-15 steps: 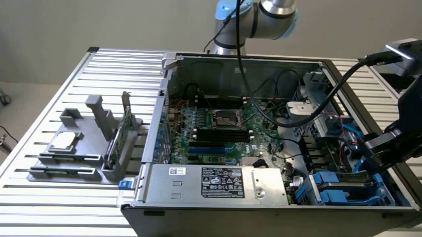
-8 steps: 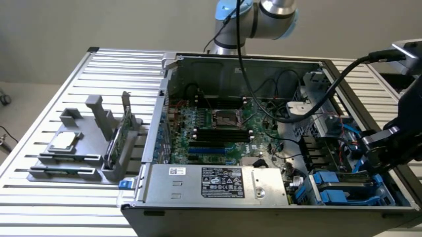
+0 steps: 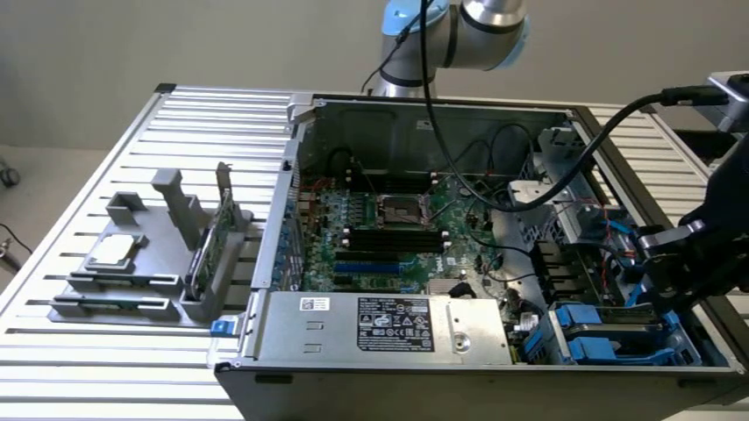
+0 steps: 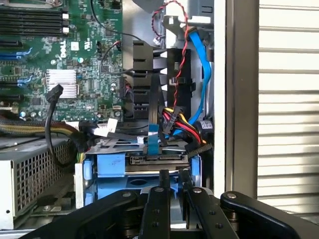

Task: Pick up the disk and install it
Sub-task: 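Insert the first disk wire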

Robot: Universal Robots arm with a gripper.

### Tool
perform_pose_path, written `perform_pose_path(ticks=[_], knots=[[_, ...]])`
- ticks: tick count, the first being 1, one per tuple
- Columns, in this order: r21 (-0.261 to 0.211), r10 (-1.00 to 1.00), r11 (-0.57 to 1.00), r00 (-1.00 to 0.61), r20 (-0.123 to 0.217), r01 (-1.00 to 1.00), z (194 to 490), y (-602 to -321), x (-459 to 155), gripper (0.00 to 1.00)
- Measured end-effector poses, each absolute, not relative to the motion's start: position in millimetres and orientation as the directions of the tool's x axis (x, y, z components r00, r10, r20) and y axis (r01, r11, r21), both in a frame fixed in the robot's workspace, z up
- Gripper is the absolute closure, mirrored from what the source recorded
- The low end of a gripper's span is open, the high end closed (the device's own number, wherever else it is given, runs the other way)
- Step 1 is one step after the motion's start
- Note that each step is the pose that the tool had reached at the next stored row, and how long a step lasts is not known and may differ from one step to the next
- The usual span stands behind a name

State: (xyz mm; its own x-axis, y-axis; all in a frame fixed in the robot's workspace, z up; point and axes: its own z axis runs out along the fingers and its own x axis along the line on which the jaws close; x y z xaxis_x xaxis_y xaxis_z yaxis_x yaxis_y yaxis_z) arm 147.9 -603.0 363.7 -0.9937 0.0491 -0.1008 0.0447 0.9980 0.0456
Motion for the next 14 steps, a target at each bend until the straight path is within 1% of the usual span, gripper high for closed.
perform_pose_path(ticks=[9,14], knots=[[0.048,0.182,0.983,-0.978,-0.101,0.178,363.7,-603.0,148.0,0.78],[0.061,0.22,0.975,-0.971,-0.098,0.215,363.7,-603.0,147.9,0.78]])
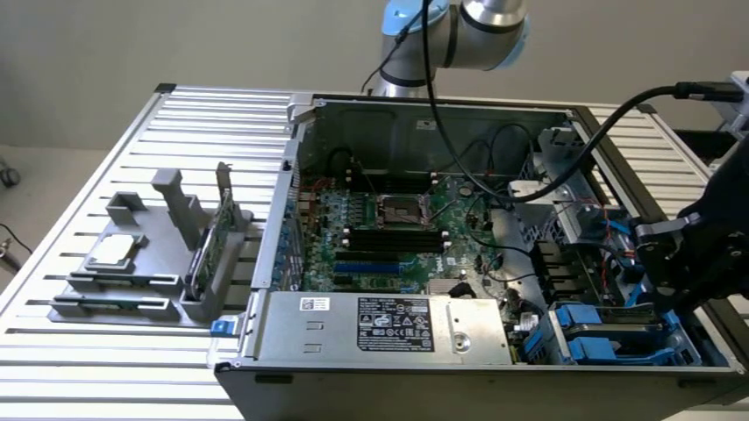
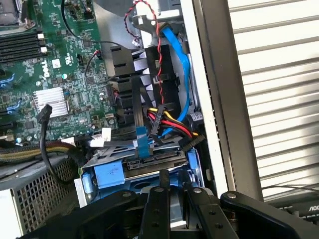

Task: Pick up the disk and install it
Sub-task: 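Insert the first disk wire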

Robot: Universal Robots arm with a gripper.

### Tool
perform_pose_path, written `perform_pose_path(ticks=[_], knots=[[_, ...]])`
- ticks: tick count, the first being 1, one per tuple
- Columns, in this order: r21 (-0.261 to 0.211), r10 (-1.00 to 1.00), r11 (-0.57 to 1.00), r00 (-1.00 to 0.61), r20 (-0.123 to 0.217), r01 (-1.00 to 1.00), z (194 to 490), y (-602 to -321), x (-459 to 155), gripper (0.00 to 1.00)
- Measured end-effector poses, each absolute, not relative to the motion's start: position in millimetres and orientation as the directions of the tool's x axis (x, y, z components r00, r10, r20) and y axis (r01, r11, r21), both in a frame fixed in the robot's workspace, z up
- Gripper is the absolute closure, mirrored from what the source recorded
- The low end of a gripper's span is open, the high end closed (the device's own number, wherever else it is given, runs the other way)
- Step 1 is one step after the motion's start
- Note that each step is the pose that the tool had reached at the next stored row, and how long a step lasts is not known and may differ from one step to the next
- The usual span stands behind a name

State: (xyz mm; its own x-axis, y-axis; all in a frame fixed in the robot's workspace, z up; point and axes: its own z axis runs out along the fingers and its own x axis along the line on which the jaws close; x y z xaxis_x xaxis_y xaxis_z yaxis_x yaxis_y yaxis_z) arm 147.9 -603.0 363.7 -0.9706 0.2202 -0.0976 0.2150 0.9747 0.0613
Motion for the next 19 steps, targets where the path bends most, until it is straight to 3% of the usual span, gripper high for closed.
perform_pose_path(ticks=[19], knots=[[0.183,0.297,0.942,-0.953,-0.066,0.281,363.8,-604.1,153.0,0.78]])
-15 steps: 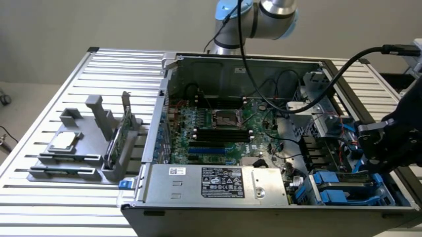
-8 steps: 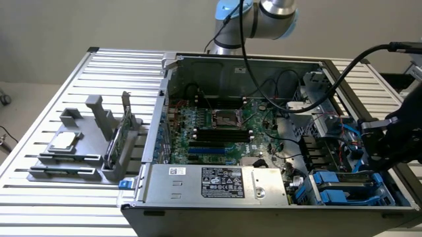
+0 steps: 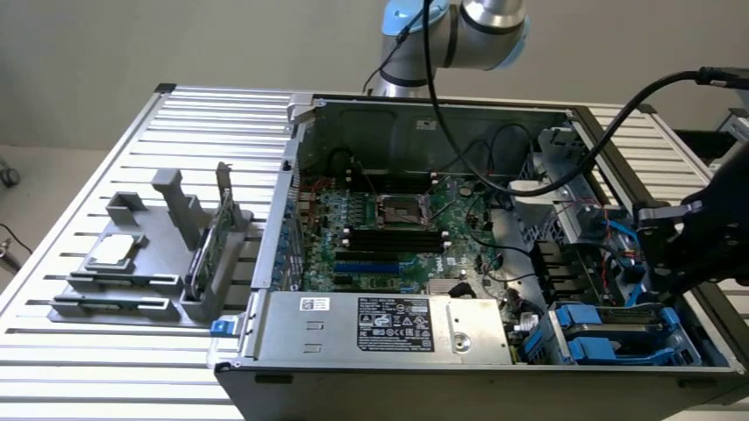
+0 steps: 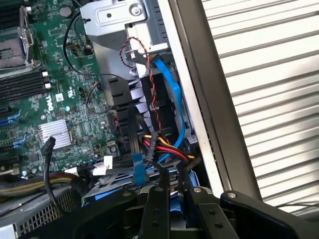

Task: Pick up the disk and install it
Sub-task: 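Insert the first disk wire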

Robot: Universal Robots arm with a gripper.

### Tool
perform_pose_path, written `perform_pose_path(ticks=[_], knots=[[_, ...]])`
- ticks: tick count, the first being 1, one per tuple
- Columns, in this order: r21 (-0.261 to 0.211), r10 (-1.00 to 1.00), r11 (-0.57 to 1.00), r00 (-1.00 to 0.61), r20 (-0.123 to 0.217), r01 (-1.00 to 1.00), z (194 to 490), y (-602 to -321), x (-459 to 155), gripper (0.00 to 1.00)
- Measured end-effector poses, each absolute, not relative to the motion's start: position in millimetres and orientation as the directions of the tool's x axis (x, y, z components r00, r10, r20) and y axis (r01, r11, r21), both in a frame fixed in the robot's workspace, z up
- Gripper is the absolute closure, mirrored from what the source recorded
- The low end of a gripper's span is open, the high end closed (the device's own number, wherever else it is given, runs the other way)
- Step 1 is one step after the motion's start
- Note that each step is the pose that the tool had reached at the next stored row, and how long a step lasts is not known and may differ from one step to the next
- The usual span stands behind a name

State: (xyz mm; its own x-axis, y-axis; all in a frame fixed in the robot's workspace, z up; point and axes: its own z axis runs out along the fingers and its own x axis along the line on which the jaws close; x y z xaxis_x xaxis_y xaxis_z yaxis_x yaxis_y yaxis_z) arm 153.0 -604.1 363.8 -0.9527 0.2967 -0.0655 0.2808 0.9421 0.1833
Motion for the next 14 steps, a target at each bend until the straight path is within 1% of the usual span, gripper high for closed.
perform_pose_path(ticks=[9,14], knots=[[0.203,0.38,0.909,-0.924,-0.05,0.363,363.7,-604.3,151.3,0.78],[0.212,0.409,0.895,-0.912,-0.033,0.393,363.7,-606.5,150.9,0.78]])
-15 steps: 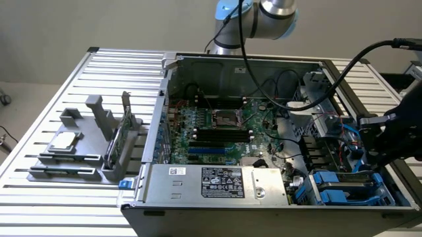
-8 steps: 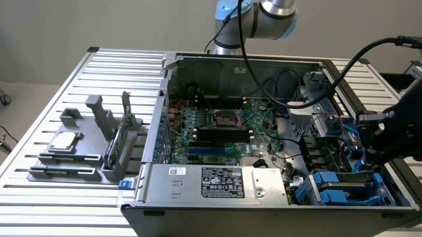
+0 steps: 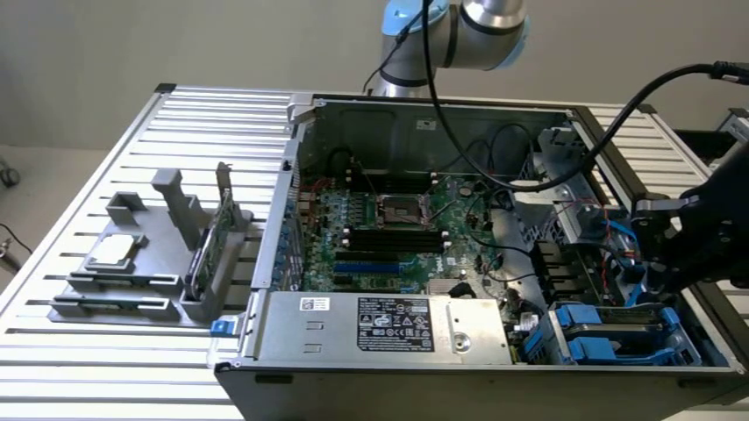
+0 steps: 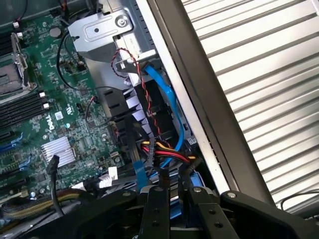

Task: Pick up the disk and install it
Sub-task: 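Insert the first disk wire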

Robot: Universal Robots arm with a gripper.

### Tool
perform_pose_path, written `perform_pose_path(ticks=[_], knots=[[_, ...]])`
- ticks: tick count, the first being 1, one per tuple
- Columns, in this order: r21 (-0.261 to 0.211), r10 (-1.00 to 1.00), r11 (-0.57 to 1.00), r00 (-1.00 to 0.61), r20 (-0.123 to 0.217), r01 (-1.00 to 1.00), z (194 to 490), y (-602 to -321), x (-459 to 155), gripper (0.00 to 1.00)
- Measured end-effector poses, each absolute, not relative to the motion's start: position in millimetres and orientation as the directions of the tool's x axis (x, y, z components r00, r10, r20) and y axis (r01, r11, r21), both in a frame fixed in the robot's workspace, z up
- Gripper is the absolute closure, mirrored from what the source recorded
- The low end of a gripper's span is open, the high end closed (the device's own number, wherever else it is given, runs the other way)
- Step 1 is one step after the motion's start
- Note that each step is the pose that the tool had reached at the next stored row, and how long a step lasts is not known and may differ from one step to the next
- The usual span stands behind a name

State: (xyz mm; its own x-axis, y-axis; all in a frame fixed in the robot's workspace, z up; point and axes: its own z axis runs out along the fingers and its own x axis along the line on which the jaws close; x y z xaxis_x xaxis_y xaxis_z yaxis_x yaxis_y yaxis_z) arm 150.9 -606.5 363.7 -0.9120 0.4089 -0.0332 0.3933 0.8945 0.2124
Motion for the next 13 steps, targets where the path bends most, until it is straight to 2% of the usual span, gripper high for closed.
perform_pose_path(ticks=[13], knots=[[0.214,0.561,0.811,-0.827,-0.025,0.544,358.9,-609.8,150.9,0.78]])
